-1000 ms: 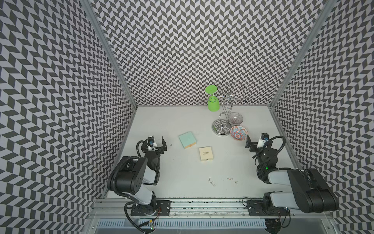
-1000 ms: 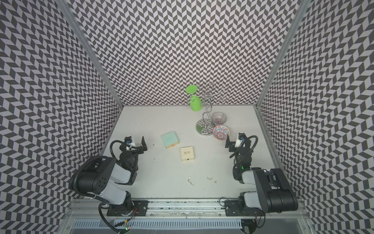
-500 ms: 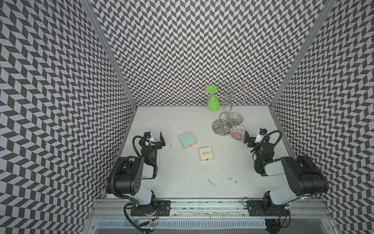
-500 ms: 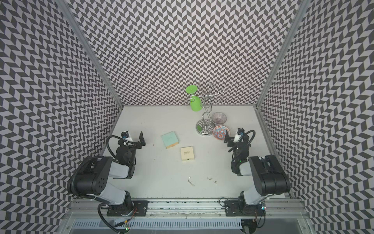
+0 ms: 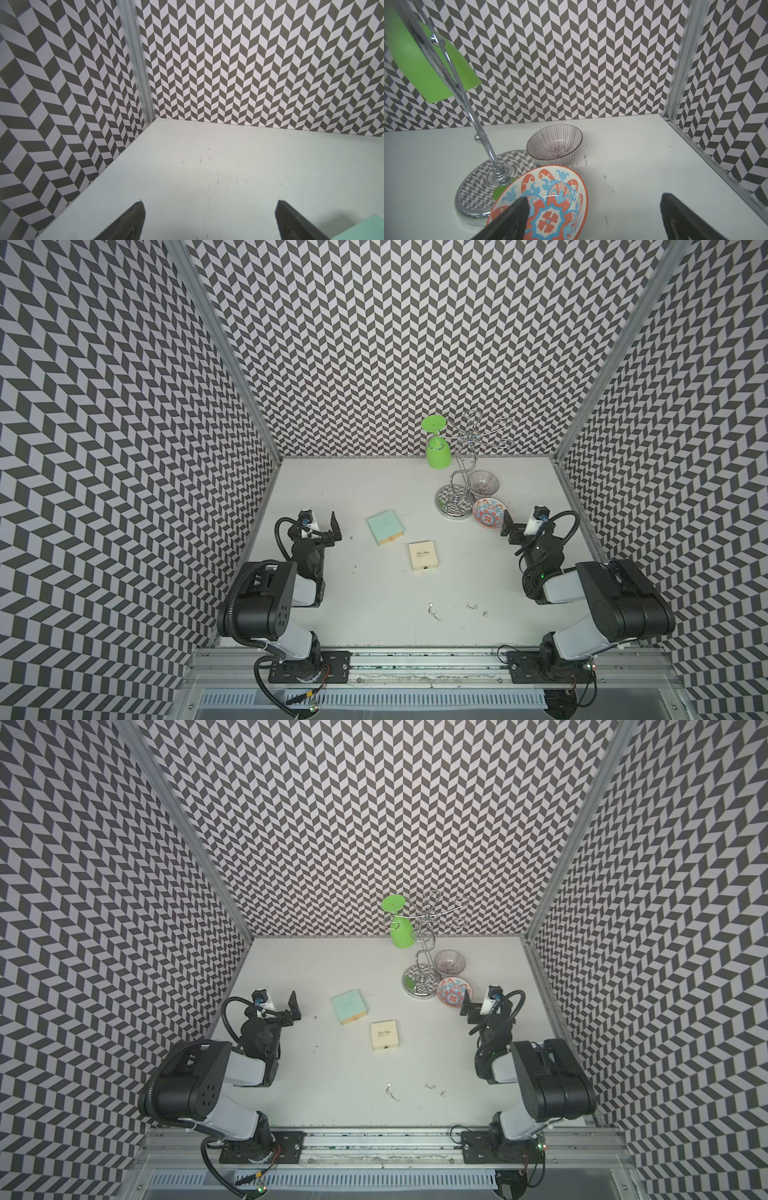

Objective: Take out the earrings from the drawer-style jewelry box
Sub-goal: Reset both arms

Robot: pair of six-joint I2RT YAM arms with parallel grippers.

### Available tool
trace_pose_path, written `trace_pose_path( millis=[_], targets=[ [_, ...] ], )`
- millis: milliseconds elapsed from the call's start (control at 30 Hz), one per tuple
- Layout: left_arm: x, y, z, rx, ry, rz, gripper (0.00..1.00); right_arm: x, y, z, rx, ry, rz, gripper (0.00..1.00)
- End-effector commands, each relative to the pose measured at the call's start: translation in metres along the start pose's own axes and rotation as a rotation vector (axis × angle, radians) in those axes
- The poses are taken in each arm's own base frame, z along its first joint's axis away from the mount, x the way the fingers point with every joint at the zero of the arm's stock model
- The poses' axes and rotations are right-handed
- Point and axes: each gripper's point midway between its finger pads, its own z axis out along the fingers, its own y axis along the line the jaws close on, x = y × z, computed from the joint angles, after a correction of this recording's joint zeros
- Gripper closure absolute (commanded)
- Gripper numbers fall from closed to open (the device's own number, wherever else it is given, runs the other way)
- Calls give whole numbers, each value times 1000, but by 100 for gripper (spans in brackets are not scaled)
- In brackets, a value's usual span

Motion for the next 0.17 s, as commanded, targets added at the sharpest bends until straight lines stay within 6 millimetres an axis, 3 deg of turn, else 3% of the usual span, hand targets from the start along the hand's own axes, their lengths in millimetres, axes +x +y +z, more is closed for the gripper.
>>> trace_pose_path(
  millis=[0,133],
  targets=[
    [-6,0,5,-10,-12,2,0,-16,-2,-2,10,-74,13,1],
    [-8,-2,1,-3,-26,5,0,-16,-2,-2,9,-74,12,1]
  ],
)
